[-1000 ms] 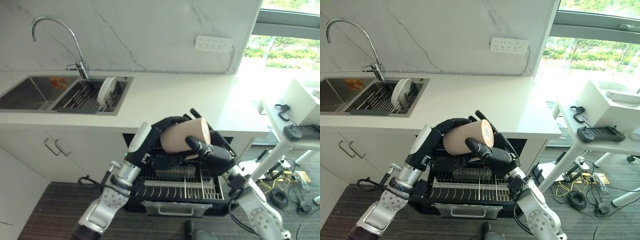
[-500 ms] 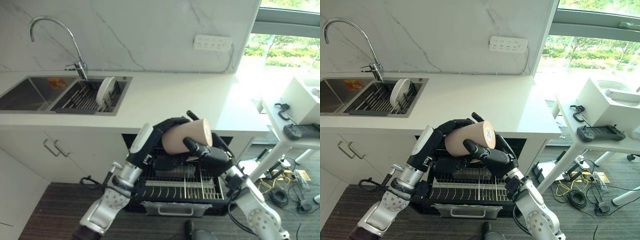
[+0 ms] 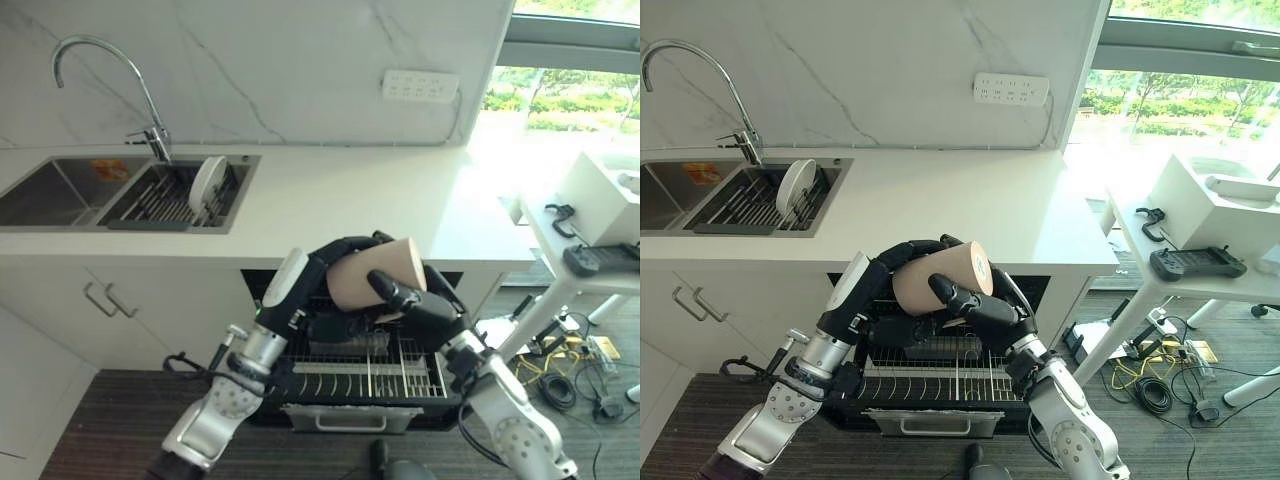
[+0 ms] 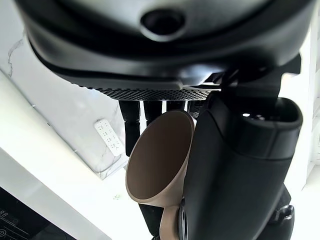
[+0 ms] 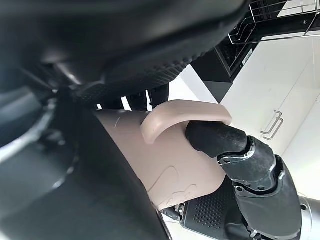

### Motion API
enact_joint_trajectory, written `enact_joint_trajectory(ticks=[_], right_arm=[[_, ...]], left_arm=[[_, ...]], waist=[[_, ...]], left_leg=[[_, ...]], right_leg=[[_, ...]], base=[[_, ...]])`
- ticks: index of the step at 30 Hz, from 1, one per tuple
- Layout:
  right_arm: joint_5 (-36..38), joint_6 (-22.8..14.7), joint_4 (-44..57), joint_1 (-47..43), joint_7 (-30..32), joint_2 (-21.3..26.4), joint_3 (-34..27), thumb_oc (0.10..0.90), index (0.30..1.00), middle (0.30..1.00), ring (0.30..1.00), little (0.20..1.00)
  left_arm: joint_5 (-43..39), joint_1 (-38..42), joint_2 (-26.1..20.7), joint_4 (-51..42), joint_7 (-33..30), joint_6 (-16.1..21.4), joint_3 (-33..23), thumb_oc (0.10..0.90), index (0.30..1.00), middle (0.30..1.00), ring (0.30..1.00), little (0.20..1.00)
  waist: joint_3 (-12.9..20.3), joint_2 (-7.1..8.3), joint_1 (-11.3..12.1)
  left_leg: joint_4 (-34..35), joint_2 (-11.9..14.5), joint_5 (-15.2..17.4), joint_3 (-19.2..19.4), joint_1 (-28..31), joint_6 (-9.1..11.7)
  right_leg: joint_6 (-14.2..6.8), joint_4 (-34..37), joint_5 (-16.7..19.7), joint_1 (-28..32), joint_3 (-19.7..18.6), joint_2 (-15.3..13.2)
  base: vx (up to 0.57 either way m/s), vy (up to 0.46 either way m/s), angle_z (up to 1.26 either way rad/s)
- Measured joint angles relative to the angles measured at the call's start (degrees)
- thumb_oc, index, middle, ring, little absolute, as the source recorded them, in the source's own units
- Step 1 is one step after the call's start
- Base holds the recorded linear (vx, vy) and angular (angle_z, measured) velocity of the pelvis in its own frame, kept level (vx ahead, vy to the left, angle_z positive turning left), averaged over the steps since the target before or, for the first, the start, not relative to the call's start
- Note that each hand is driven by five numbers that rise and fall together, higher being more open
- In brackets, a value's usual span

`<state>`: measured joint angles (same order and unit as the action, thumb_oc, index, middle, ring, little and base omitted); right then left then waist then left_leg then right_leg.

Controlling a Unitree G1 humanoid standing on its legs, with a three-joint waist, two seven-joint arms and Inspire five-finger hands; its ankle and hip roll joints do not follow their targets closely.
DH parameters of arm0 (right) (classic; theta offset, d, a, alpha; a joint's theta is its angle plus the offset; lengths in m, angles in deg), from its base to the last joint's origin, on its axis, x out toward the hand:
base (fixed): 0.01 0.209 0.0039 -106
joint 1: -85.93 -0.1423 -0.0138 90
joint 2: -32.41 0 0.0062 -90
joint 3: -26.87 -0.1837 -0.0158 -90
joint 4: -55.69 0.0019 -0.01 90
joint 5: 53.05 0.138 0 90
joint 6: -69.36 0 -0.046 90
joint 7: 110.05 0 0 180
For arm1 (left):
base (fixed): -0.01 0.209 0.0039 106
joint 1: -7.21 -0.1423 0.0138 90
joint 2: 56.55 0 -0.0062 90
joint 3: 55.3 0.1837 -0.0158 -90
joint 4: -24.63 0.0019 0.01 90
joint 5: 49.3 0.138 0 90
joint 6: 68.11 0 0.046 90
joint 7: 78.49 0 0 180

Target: Place the dishes in the dishwasher.

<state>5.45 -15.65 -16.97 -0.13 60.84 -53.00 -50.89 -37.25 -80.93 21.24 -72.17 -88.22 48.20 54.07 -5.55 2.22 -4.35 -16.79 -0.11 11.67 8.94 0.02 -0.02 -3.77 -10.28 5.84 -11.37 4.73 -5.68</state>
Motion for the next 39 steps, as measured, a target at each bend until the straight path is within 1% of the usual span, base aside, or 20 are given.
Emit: enact_joint_trajectory(ticks=[4, 8, 12, 18, 22, 28, 31, 33, 34, 35, 36, 37, 38, 39], right_arm=[[-0.02, 0.01, 0.0, 0.0, 0.01, 0.02, 0.17, 0.4, 0.3, 0.3, 0.3, 0.3], [-0.74, 0.41, 0.27, 0.05, -0.91, -0.18, 0.62, 0.4, 0.3, 0.3, 0.3, 0.3], [-1.27, 0.81, 0.65, 0.0, -1.38, -0.74, 0.81, 0.4, 0.3, 0.3, 0.3, 0.3], [-2.29, 0.83, 0.91, -0.02, -1.42, -2.2, 0.82, 0.4, 0.3, 0.3, 0.3, 0.3], [-2.29, 0.83, 1.09, -0.08, -1.33, -2.35, 0.82, 0.4, 0.3, 0.3, 0.3, 0.3], [-2.84, 0.83, 1.08, 0.04, -1.14, -2.43, 0.8, 0.4, 0.3, 0.3, 0.3, 0.3], [-3.35, 0.84, 1.48, 0.0, -1.13, -3.11, 0.8, 0.4, 0.3, 0.3, 0.3, 0.3], [-3.34, 0.86, 2.07, -0.02, -0.09, -5.0, 0.73, 0.4, 0.3, 0.3, 0.3, 0.3], [-3.22, 0.98, 2.07, -0.15, 2.21, -7.06, 0.71, 0.4, 0.3, 0.3, 0.3, 0.3], [-1.96, 0.76, 2.05, 0.6, 4.58, -9.1, -1.37, 0.4, 0.3, 0.3, 0.3, 0.3], [-0.95, -0.34, 2.05, 2.15, 5.84, -9.14, -6.64, 0.4, 0.3, 0.3, 0.3, 0.3], [1.37, -2.16, 2.05, 2.95, 6.85, -8.04, -11.56, 0.4, 0.3, 0.3, 0.3, 0.3], [3.48, -3.54, 2.07, 3.19, 7.69, -6.06, -14.67, 0.4, 0.3, 0.3, 0.3, 0.3], [6.06, -4.54, 1.92, 1.19, 7.92, -4.87, -15.24, 0.4, 0.3, 0.3, 0.3, 0.3]], left_arm=[[-0.59, -1.61, 0.42, -0.45, -0.89, 0.43, 0.13, 0.8, 0.9, 0.9, 0.9, 0.9], [0.12, -5.09, 1.58, -1.15, -1.67, 2.74, -1.72, 0.8, 0.9, 0.9, 0.9, 0.9], [0.31, -7.24, 1.58, -1.93, -2.96, 3.76, -2.32, 0.8, 0.9, 0.9, 0.9, 0.9], [0.72, -8.24, 2.04, -2.23, -3.47, 4.72, -3.38, 0.8, 0.9, 0.9, 0.9, 0.9], [1.59, -8.67, 2.55, -2.27, -3.48, 5.34, -3.99, 0.8, 0.9, 0.9, 0.9, 0.9], [1.49, -9.3, 2.69, -2.36, -3.48, 5.48, -4.01, 0.8, 0.9, 0.9, 0.9, 0.9], [-1.03, -9.76, 3.71, -2.35, -3.12, 6.04, -4.01, 0.8, 0.9, 0.9, 0.9, 0.9], [-12.14, -10.32, 6.93, -2.43, 2.79, 5.71, -3.99, 0.8, 0.9, 0.9, 0.9, 0.9], [-24.43, -10.7, 10.31, -2.65, 9.59, 2.96, -3.86, 0.8, 0.9, 0.9, 0.9, 0.9], [-44.59, -12.47, 15.94, -4.88, 12.22, -2.25, -4.42, 0.8, 0.9, 0.9, 0.9, 0.9], [-60.79, -12.63, 22.23, -4.73, 8.64, -4.38, -10.54, 0.8, 0.9, 0.9, 0.9, 0.9], [-75.02, -13.01, 24.75, -3.56, 7.45, -4.52, -15.47, 0.8, 0.9, 0.9, 0.9, 0.9], [-83.94, -15.89, 24.38, -3.07, 7.82, -4.59, -16.44, 0.8, 0.9, 0.9, 0.9, 0.9], [-91.9, -16.71, 22.85, -0.57, 9.11, -6.16, -16.21, 0.8, 0.9, 0.9, 0.9, 0.9]], waist=[[-0.01, -0.03, 0.15], [-0.14, -0.22, 1.14], [-0.17, -0.27, 1.86], [-0.22, -0.32, 1.88], [-0.26, -0.33, 1.95], [-0.9, 0.34, 1.87], [-1.51, 0.94, 1.67], [-2.01, 1.61, 1.54], [-2.52, 2.56, 1.58], [-3.13, 3.51, 1.91], [-3.38, 3.45, 2.95], [-5.25, 2.41, 3.19], [-5.72, 1.91, 3.29], [-6.55, 1.89, 4.26]], left_leg=[[0.09, 0.03, -0.08, -0.13, 0.0, 0.12], [0.3, -0.06, -0.04, -0.11, 0.14, 0.07], [0.32, -0.11, -0.04, -0.23, 0.1, 0.07], [0.4, -0.23, 0.0, -0.12, 0.14, -0.04], [0.78, -0.35, -0.06, -0.19, 0.27, -0.1], [1.12, -1.16, -0.16, 0.13, 0.85, -0.49], [1.06, -1.37, -0.18, 0.51, 1.15, -0.64], [1.04, -1.55, -0.15, 0.7, 1.18, -0.74], [0.86, -1.65, -0.13, 0.89, 1.15, -0.8], [0.69, -1.53, -0.2, 1.26, 0.8, -0.96], [0.4, -0.67, -0.23, 1.96, -0.21, -1.15], [-0.81, 1.17, 0.21, 2.08, -1.21, -1.82], [-0.92, 2.09, 0.05, 1.67, -1.72, -1.44], [-4.26, 2.33, -0.55, 1.81, -4.37, -0.65]], right_leg=[[-0.1, -0.41, 0.12, 0.0, 0.01, 0.07], [0.01, -0.48, 0.05, 0.0, 0.1, 0.0], [0.02, -0.49, 0.04, 0.0, 0.2, -0.05], [0.0, -0.49, 0.04, 0.0, 0.12, -0.16], [0.0, -0.45, 0.04, 0.0, 0.18, -0.28], [-0.11, -0.53, 0.11, 0.01, -0.17, -0.75], [-0.22, -0.6, 0.17, 0.01, -0.46, -1.1], [-0.36, -0.51, 0.25, -0.02, -0.66, -1.24], [-0.44, 0.01, 0.29, -0.04, -0.61, -1.29], [-0.73, 1.27, 0.48, 0.05, 0.69, -1.58], [-1.38, 2.24, -0.03, 0.05, 2.46, -1.93], [-2.35, -6.38, -4.54, -1.41, 5.58, -1.61], [-2.71, -14.86, -9.25, -0.96, 7.42, -1.9], [2.09, -8.79, -6.5, 0.95, 8.51, 0.64]], base=[[0.0, 0.008, 0.0], [0.0, 0.046, 0.0], [0.0, 0.05, 0.02], [0.0, 0.067, -0.01], [0.0, 0.079, 0.01], [0.0, 0.087, -0.02], [0.01, 0.097, -0.05], [-0.01, 0.072, -0.04], [-0.07, 0.053, -0.1], [-0.15, 0.065, -0.23], [-0.18, 0.047, -0.19], [-0.27, 0.052, -0.09], [-0.28, 0.004, -0.19], [-0.27, -0.042, -0.42]])
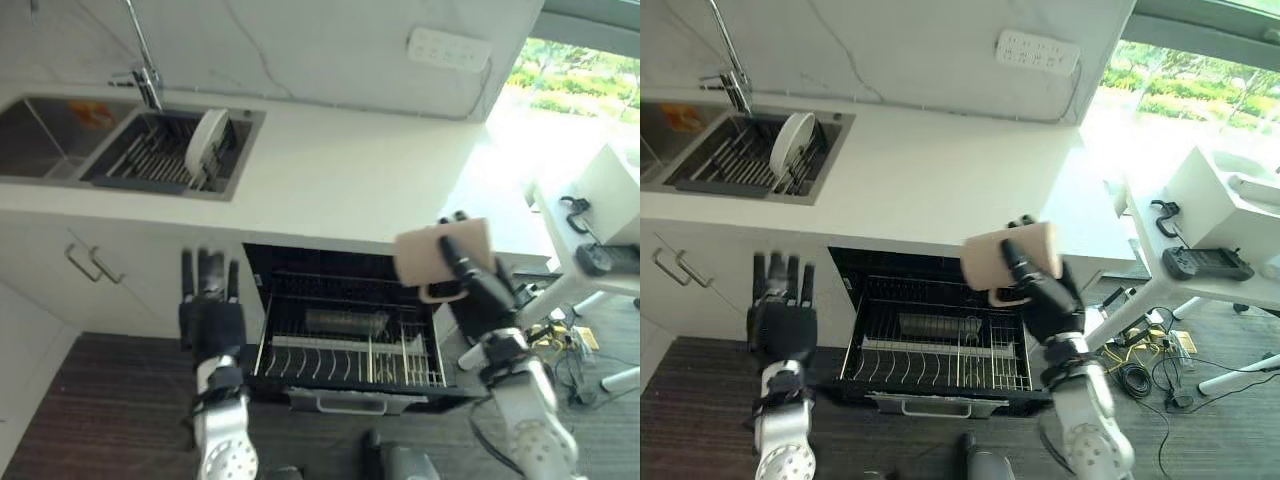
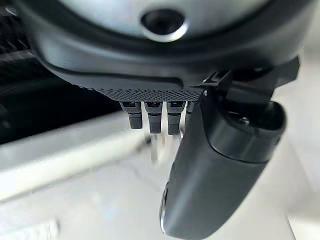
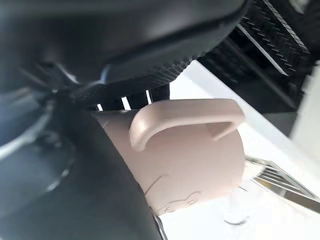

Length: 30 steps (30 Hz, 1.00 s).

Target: Place the dishes in the dishwasher.

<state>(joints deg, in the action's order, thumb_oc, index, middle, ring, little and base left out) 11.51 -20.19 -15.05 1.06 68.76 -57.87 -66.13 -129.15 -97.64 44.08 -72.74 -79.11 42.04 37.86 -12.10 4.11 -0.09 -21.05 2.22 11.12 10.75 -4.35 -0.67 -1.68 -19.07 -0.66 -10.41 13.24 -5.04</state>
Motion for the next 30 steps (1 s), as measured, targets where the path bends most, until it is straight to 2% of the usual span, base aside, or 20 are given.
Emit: enact_joint_trajectory(ticks=[1, 2, 3, 4, 5, 6, 8, 9, 10, 11, 12, 13, 15, 17, 18, 20, 23, 26, 27, 30], right_arm=[[1.47, -0.3, -0.09, -1.63, -0.18, -1.23, 0.78, 0.4, 0.3, 0.3, 0.3, 0.3], [3.19, -1.15, -0.01, -3.07, -0.98, -0.84, 1.07, 0.4, 0.3, 0.3, 0.3, 0.3], [4.55, -1.49, -1.16, -3.51, -1.73, -2.42, 1.37, 0.4, 0.3, 0.3, 0.3, 0.3], [6.82, -1.27, -1.26, -2.73, -1.79, -2.57, 2.06, 0.4, 0.3, 0.3, 0.3, 0.3], [9.81, -0.59, -1.23, -3.28, -2.34, -2.69, 3.84, 0.4, 0.3, 0.3, 0.3, 0.3], [11.5, 0.09, -1.22, -3.32, -2.61, -3.0, 4.8, 0.4, 0.3, 0.3, 0.3, 0.3], [14.38, 0.83, -1.19, -2.58, -2.75, -2.95, 5.47, 0.4, 0.3, 0.3, 0.3, 0.3], [18.0, 0.74, -0.65, -2.7, -2.92, -3.38, 5.51, 0.4, 0.3, 0.3, 0.3, 0.3], [19.16, 0.02, 0.73, -2.04, -3.0, -3.25, 5.16, 0.4, 0.3, 0.3, 0.3, 0.3], [18.82, -0.24, 1.73, -1.03, -2.97, -2.11, 5.15, 0.4, 0.3, 0.3, 0.3, 0.3], [17.27, -0.58, 1.98, -0.64, -3.1, -1.74, 5.08, 0.4, 0.3, 0.3, 0.3, 0.3], [15.82, -0.96, 2.09, -0.31, -3.04, -1.52, 4.92, 0.4, 0.3, 0.3, 0.3, 0.3], [8.68, -2.15, 2.1, 0.06, -2.86, -0.54, 4.77, 0.4, 0.3, 0.3, 0.3, 0.3], [1.63, -2.27, 2.08, 1.89, -2.75, 2.22, 4.41, 0.4, 0.3, 0.3, 0.3, 0.3], [-2.22, -2.26, 2.08, 3.21, -2.76, 3.29, 3.81, 0.4, 0.3, 0.3, 0.3, 0.3], [-6.78, -2.26, 1.63, 4.61, -2.75, 4.03, 2.15, 0.4, 0.3, 0.3, 0.3, 0.3], [-10.75, -2.34, 0.14, 4.6, -2.78, 4.54, 0.38, 0.4, 0.3, 0.3, 0.3, 0.3], [-15.21, -2.32, -0.03, 4.58, -3.27, 6.01, 0.3, 0.4, 0.3, 0.3, 0.3, 0.3], [-17.33, -2.11, -0.03, 4.18, -4.31, 8.2, 0.26, 0.4, 0.3, 0.3, 0.3, 0.3], [-18.84, -2.12, -2.22, 2.95, -4.87, 8.78, 0.04, 0.4, 0.3, 0.3, 0.3, 0.3]], left_arm=[[-3.96, 0.35, 0.44, 0.73, 0.86, -1.46, 0.22, 0.8, 0.9, 0.9, 0.9, 0.9], [-6.93, 1.13, 2.03, 0.81, 2.91, -2.93, 1.57, 0.8, 0.9, 0.9, 0.9, 0.9], [-8.47, 3.18, 1.87, 2.51, 4.57, -4.54, 3.02, 0.8, 0.9, 0.9, 0.9, 0.9], [-10.21, 4.18, 1.82, 3.03, 5.55, -6.07, 5.45, 0.8, 0.9, 0.9, 0.9, 0.9], [-11.59, 4.82, 1.97, 2.68, 7.9, -7.32, 7.16, 0.8, 0.9, 0.9, 0.9, 0.9], [-11.97, 5.1, 2.06, 2.32, 8.86, -7.68, 7.37, 0.8, 0.9, 0.9, 0.9, 0.9], [-12.02, 5.09, 1.61, 2.24, 10.95, -7.34, 5.37, 0.8, 0.9, 0.9, 0.9, 0.9], [-12.01, 4.47, 0.39, 2.01, 11.08, -6.05, 3.63, 0.8, 0.9, 0.9, 0.9, 0.9], [-11.7, 4.09, -0.46, 1.63, 11.14, -4.94, 2.84, 0.8, 0.9, 0.9, 0.9, 0.9], [-11.33, 3.0, -0.14, 0.82, 11.14, -3.92, 2.72, 0.8, 0.9, 0.9, 0.9, 0.9], [-9.07, 2.93, -0.77, 0.48, 11.11, -2.93, 2.26, 0.8, 0.9, 0.9, 0.9, 0.9], [-7.14, 2.62, -1.52, -0.18, 11.14, -2.09, 2.22, 0.8, 0.9, 0.9, 0.9, 0.9], [2.61, 2.65, -4.68, -1.24, 9.3, -0.77, 1.48, 0.8, 0.9, 0.9, 0.9, 0.9], [13.35, 2.91, -9.84, -2.53, 6.48, -0.14, 0.54, 0.8, 0.9, 0.9, 0.9, 0.9], [20.63, 3.12, -11.68, -3.01, 4.71, -0.13, -0.88, 0.8, 0.9, 0.9, 0.9, 0.9], [31.33, 3.85, -13.2, -3.25, 1.86, -0.17, -3.45, 0.8, 0.9, 0.9, 0.9, 0.9], [44.32, 5.77, -15.52, -3.25, -1.76, -0.48, -4.17, 0.8, 0.9, 0.9, 0.9, 0.9], [64.46, 6.51, -22.07, -2.7, -3.74, -5.06, -4.53, 0.8, 0.9, 0.9, 0.9, 0.9], [73.79, 7.51, -28.1, -0.81, -3.38, -7.55, -4.46, 0.8, 0.9, 0.9, 0.9, 0.9], [79.52, 10.71, -31.34, 3.44, -0.87, -11.53, -2.79, 0.8, 0.9, 0.9, 0.9, 0.9]], waist=[[-0.61, 0.81, 0.4], [-1.13, -0.69, 0.67], [-2.12, -0.37, 1.29], [-2.14, -0.39, 1.85], [-2.37, -0.69, 2.45], [-2.51, -1.4, 2.09], [-2.25, -1.75, 1.98], [-1.28, -1.12, 1.78], [-0.69, -2.0, 1.74], [0.78, -4.07, 1.76], [0.81, -3.43, 1.24], [1.16, -3.01, 0.45], [1.31, -3.12, 0.35], [1.46, -2.89, 0.32], [1.62, -2.79, 0.21], [1.89, -2.74, 0.03], [2.08, -2.79, -0.54], [3.78, -3.12, -1.55], [4.81, -3.55, -2.59], [6.18, -4.47, -2.93]], left_leg=[[-3.43, -0.39, 0.47, -0.57, -4.36, -2.53], [4.3, -0.52, -4.59, -2.52, -5.77, -4.8], [3.97, -0.17, -5.62, -1.55, -5.08, -3.17], [2.92, -0.65, -5.91, -1.39, -5.28, -2.81], [2.55, -0.98, -6.01, -0.73, -5.56, -2.71], [3.39, -0.99, -6.7, -0.75, -5.44, -2.34], [5.96, -1.57, -7.22, -0.64, -4.42, -0.14], [7.5, -2.87, -7.19, 0.06, -4.54, 3.19], [-2.68, -1.97, -3.3, -0.33, -6.05, -0.17], [-0.91, -0.84, 0.01, -2.54, -3.8, 0.41], [0.86, -1.97, -1.25, -3.05, -2.74, 0.68], [2.12, -2.71, -2.26, -2.98, -2.23, 0.06], [2.52, -2.93, -2.68, -2.95, -2.08, -0.03], [3.04, -2.9, -3.15, -3.0, -2.04, -0.01], [3.54, -2.92, -3.47, -2.99, -1.9, -0.03], [4.35, -2.92, -4.02, -2.9, -1.53, 0.02], [4.39, -2.79, -4.34, -2.99, -1.53, 0.1], [4.66, -2.5, -4.46, -2.81, -1.55, 0.44], [5.3, -2.48, -4.62, -2.76, -1.46, 0.56], [5.29, -2.45, -4.82, -2.7, -1.38, 0.85]], right_leg=[[0.62, 5.84, 2.9, 1.34, -1.25, 0.37], [-3.01, 8.63, 2.01, 1.98, -3.32, 2.43], [-3.48, 0.64, -5.07, 2.0, -4.37, 1.48], [-4.71, -1.81, -8.8, 4.3, -4.11, 0.23], [-2.66, 1.48, -9.25, 7.37, -4.0, -0.35], [-2.57, 1.31, -8.82, 7.35, -4.21, -0.46], [-2.24, 0.13, -9.52, 6.24, -4.58, -1.19], [-1.62, 0.34, -9.13, 4.36, -4.33, -2.99], [-1.34, -0.76, -8.64, 3.44, -3.44, -3.66], [-1.72, -1.78, -8.61, 2.95, -3.51, -2.32], [-2.46, -2.86, -8.37, 2.64, -3.87, -3.23], [-2.46, -2.74, -7.99, 2.76, -4.12, -3.68], [-2.72, -1.93, -7.41, 2.89, -4.25, -3.83], [-2.61, -1.57, -6.91, 2.93, -4.22, -3.68], [-2.49, -1.4, -6.69, 3.02, -4.2, -3.62], [-2.37, -1.27, -6.34, 3.09, -4.29, -3.53], [-2.21, -1.24, -6.13, 2.97, -4.28, -3.39], [-1.93, -1.22, -5.95, 2.94, -4.49, -3.12], [-1.91, -1.07, -5.87, 2.81, -4.54, -3.07], [-1.93, -1.14, -5.86, 2.81, -4.58, -3.02]], base=[[-0.2, -0.098, -0.69], [-0.12, -0.105, -0.57], [-0.06, -0.086, -0.32], [-0.02, -0.066, -0.26], [0.0, -0.041, -0.1], [0.02, -0.08, -0.14], [0.04, -0.093, -0.04], [0.06, -0.088, -0.09], [0.05, -0.074, -0.14], [0.04, -0.072, -0.02], [0.02, -0.04, 0.06], [0.03, -0.056, 0.15], [0.02, -0.052, 0.04], [0.02, -0.039, -0.01], [0.0, 0.0, 0.0], [0.0, 0.0, 0.0], [0.0, 0.0, 0.0], [0.0, 0.01, -0.05], [0.01, 0.022, -0.07], [0.0, 0.0, 0.0]])
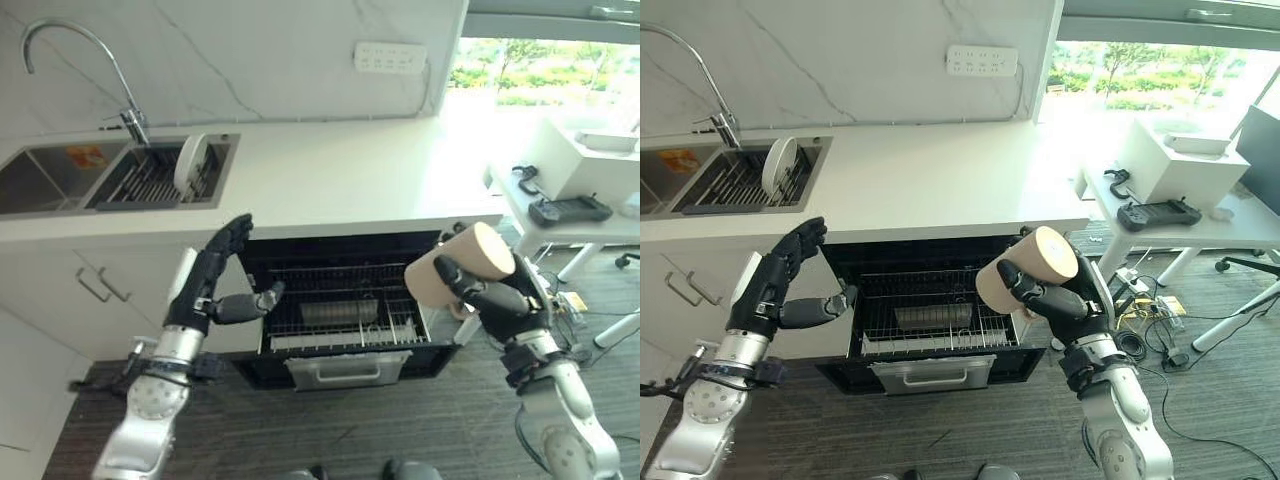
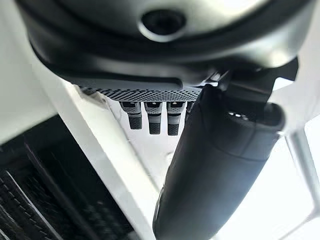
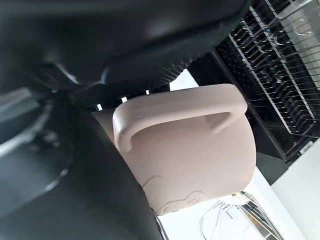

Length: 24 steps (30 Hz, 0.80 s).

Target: Place the dishes in the dishwasher.

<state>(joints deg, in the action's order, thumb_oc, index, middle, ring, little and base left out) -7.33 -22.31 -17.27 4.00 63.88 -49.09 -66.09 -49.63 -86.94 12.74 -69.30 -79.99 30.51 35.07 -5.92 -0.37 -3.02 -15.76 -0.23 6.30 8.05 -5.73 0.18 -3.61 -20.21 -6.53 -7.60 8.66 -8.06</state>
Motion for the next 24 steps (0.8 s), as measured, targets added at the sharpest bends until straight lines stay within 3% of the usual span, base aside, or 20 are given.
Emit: enact_joint_trajectory(ticks=[5, 8, 10, 13, 18, 24], right_arm=[[-1.52, 1.04, -1.72, -0.14, -0.67, 0.38, 0.35, 0.4, 0.3, 0.3, 0.3, 0.3], [-1.83, 1.96, -1.75, -0.96, -1.93, 0.79, 0.56, 0.4, 0.3, 0.3, 0.3, 0.3], [-1.82, 2.24, -1.75, -1.44, -1.97, 0.87, 0.69, 0.4, 0.3, 0.3, 0.3, 0.3], [-1.81, 2.32, -2.18, -1.56, -1.98, 2.13, 1.0, 0.4, 0.3, 0.3, 0.3, 0.3], [-1.82, 3.05, -2.21, -1.72, -2.25, 2.3, 2.92, 0.4, 0.3, 0.3, 0.3, 0.3], [-1.85, 3.94, -2.21, -1.79, -2.82, 2.46, 2.88, 0.4, 0.3, 0.3, 0.3, 0.3]], left_arm=[[1.22, 3.44, -0.04, 1.94, 10.28, -6.99, 7.47, 0.8, 0.9, 0.9, 0.9, 0.9], [1.22, 5.36, -0.46, 5.25, 18.5, -12.61, 13.16, 0.8, 0.9, 0.9, 0.9, 0.9], [1.26, 5.63, -0.47, 7.24, 19.86, -14.56, 13.41, 0.8, 0.9, 0.9, 0.9, 0.9], [2.81, 8.13, -0.51, 11.87, 19.36, -15.82, 13.68, 0.8, 0.9, 0.9, 0.9, 0.9], [6.37, 10.98, -0.26, 19.82, 11.66, -15.74, 17.27, 0.8, 0.9, 0.9, 0.9, 0.9], [7.95, 11.8, 3.37, 29.87, 6.22, -14.66, 17.92, 0.8, 0.9, 0.9, 0.9, 0.9]], waist=[[0.18, -0.24, -0.23], [0.2, -0.29, -2.38], [0.21, -0.31, -3.42], [0.28, -0.43, -3.97], [0.47, -0.7, -4.92], [0.5, -0.56, -6.28]], left_leg=[[0.05, 0.08, -0.49, 0.57, 0.58, -0.51], [0.19, 0.18, -0.24, 1.34, 0.83, -0.19], [0.23, 0.29, -0.22, 1.84, 0.78, -0.13], [0.24, 0.4, -0.27, 2.23, 0.81, -0.1], [0.24, 0.55, -0.21, 3.13, 1.1, -0.23], [0.22, 0.95, 0.18, 4.38, 1.88, -0.23]], right_leg=[[-0.08, -0.05, 0.14, -0.08, -0.44, 0.09], [-0.37, 0.02, 0.32, -0.3, -1.35, 0.27], [-0.32, -0.03, 0.51, -0.67, -1.88, 0.41], [-0.27, -0.06, 0.66, -0.84, -2.11, 0.5], [-0.37, 0.14, 1.05, -0.97, -3.23, 0.91], [-0.48, 0.53, 1.32, -0.61, -4.02, 1.49]], base=[[0.01, 0.012, -0.04], [0.02, 0.02, -0.13], [0.03, 0.011, -0.18], [0.04, 0.003, -0.07], [0.05, 0.001, -0.1], [0.05, 0.007, -0.11]])
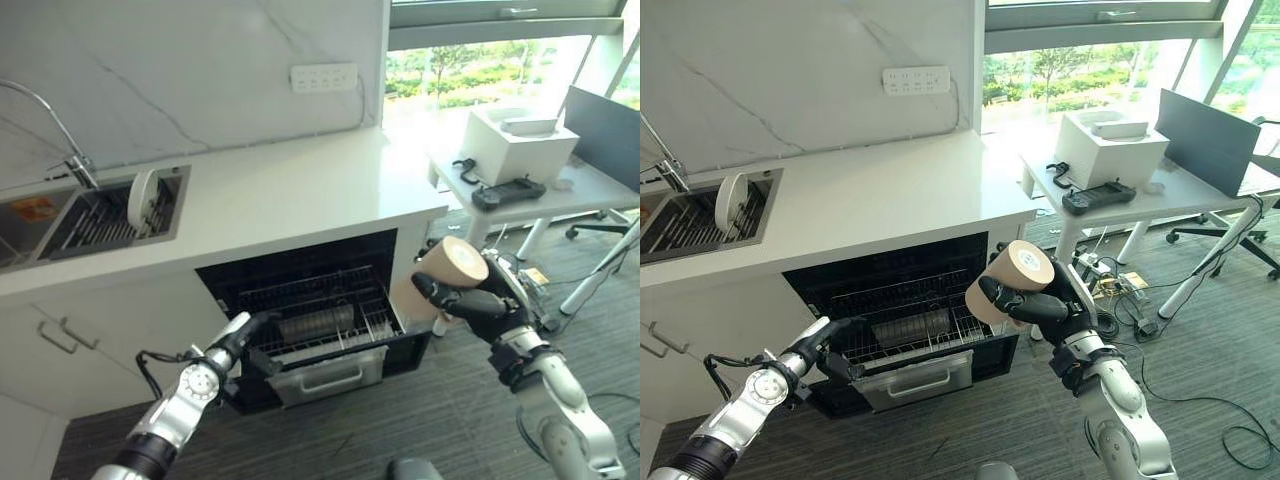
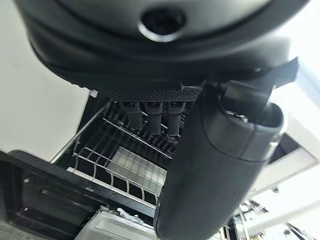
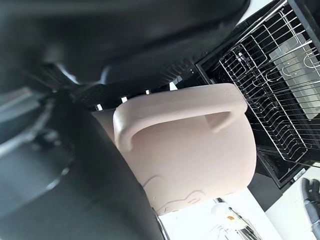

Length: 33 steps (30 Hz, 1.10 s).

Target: Place the dishes in the dishwasher.

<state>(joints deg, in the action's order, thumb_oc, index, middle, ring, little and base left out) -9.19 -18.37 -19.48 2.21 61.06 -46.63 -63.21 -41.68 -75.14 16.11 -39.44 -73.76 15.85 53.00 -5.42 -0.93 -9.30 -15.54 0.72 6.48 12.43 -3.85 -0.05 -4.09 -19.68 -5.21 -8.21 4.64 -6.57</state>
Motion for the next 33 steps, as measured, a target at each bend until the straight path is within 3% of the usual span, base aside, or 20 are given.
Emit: enact_joint_trajectory(ticks=[6, 12, 16, 21, 22, 25, 26, 30, 33], right_arm=[[-0.92, 2.07, 0.0, 0.0, -0.63, 0.6, -0.1, 0.4, 0.3, 0.3, 0.3, 0.3], [-0.93, 3.94, 0.02, -0.01, -1.34, 0.64, -0.19, 0.4, 0.3, 0.3, 0.3, 0.3], [-0.93, 5.47, 0.05, -0.05, -1.58, 0.82, -0.13, 0.4, 0.3, 0.3, 0.3, 0.3], [-0.93, 5.88, 0.05, -0.58, -1.46, 2.54, 1.3, 0.4, 0.3, 0.3, 0.3, 0.3], [-0.92, 6.13, 0.05, -0.9, -1.57, 3.1, 1.89, 0.4, 0.3, 0.3, 0.3, 0.3], [-0.92, 6.79, 0.03, -2.1, -1.54, 3.93, 2.54, 0.4, 0.3, 0.3, 0.3, 0.3], [-0.92, 6.89, 0.04, -2.26, -1.57, 4.63, 2.65, 0.4, 0.3, 0.3, 0.3, 0.3], [-0.92, 7.6, -0.03, -2.26, -1.88, 5.15, 2.66, 0.4, 0.3, 0.3, 0.3, 0.3], [-0.98, 7.59, -0.01, -1.93, -2.01, 5.16, 2.03, 0.4, 0.3, 0.3, 0.3, 0.3]], left_arm=[[2.22, 0.29, 1.02, 2.17, 1.36, -0.26, 3.11, 0.8, 0.9, 0.9, 0.9, 0.9], [4.49, 1.7, 1.24, 3.19, 14.58, -3.58, 4.94, 0.8, 0.9, 0.9, 0.9, 0.9], [4.6, 6.45, 0.97, 3.0, 27.69, -10.58, 5.07, 0.8, 0.9, 0.9, 0.9, 0.9], [6.57, 9.91, 0.39, 4.36, 39.74, -14.4, 6.5, 0.8, 0.9, 0.9, 0.9, 0.9], [6.69, 11.81, -0.17, 5.6, 43.48, -15.05, 7.38, 0.755, 0.832, 0.832, 0.832, 0.832], [6.78, 12.32, -1.42, 5.56, 44.96, -14.12, 8.49, 0.714, 0.771, 0.771, 0.771, 0.771], [6.74, 12.96, -1.71, 5.62, 47.28, -14.72, 8.48, 0.8, 0.9, 0.9, 0.9, 0.9], [3.86, 12.68, -2.12, 5.41, 49.06, -14.2, 7.99, 0.8, 0.9, 0.9, 0.9, 0.9], [0.23, 8.39, -3.39, 0.3, 47.81, -13.96, 4.06, 0.8, 0.9, 0.9, 0.9, 0.9]], waist=[[-0.02, 0.06, -0.44], [-0.02, 0.09, -1.77], [0.01, -0.16, -1.82], [0.42, -0.97, -3.31], [0.47, -1.22, -3.59], [0.53, -2.11, -4.75], [0.66, -2.62, -4.75], [0.94, -4.18, -4.52], [1.12, -4.61, -4.35]], left_leg=[[0.0, 0.35, -0.05, 0.7, -0.01, -0.09], [0.02, 0.36, 0.16, 1.51, 0.0, -0.3], [0.01, 0.28, 0.28, 1.52, 0.2, -0.51], [0.37, 0.16, 0.37, 1.58, 1.14, -0.97], [0.94, 0.12, 0.39, 1.93, 1.89, -1.0], [1.62, 0.01, 0.39, 2.1, 2.8, -1.01], [2.01, 0.02, 0.39, 2.51, 3.16, -1.01], [3.05, -0.09, 0.41, 2.44, 4.03, -0.98], [3.1, -0.14, 0.39, 2.15, 3.96, -0.95]], right_leg=[[0.0, 0.77, 0.67, -0.07, -0.87, 0.38], [-0.21, 1.65, 1.45, -0.04, -1.31, 0.48], [-0.42, 2.3, 1.64, 0.5, -1.29, 0.55], [-0.19, 2.85, 1.95, 1.67, -1.34, 0.65], [-0.21, 3.11, 1.94, 2.07, -1.66, 0.73], [-0.26, 3.64, 1.91, 2.7, -2.03, 0.81], [-0.28, 3.76, 1.88, 2.78, -2.23, 0.89], [-0.38, 3.8, 1.53, 3.69, -2.17, 0.85], [-0.31, 3.73, 1.4, 3.7, -1.94, 0.78]], base=[[0.01, 0.013, -0.08], [0.0, 0.012, -0.06], [0.0, 0.0, 0.0], [0.01, 0.007, -0.02], [0.02, 0.035, -0.11], [0.02, 0.031, -0.07], [0.02, 0.042, -0.11], [0.0, 0.008, -0.02], [-0.01, -0.014, 0.05]])
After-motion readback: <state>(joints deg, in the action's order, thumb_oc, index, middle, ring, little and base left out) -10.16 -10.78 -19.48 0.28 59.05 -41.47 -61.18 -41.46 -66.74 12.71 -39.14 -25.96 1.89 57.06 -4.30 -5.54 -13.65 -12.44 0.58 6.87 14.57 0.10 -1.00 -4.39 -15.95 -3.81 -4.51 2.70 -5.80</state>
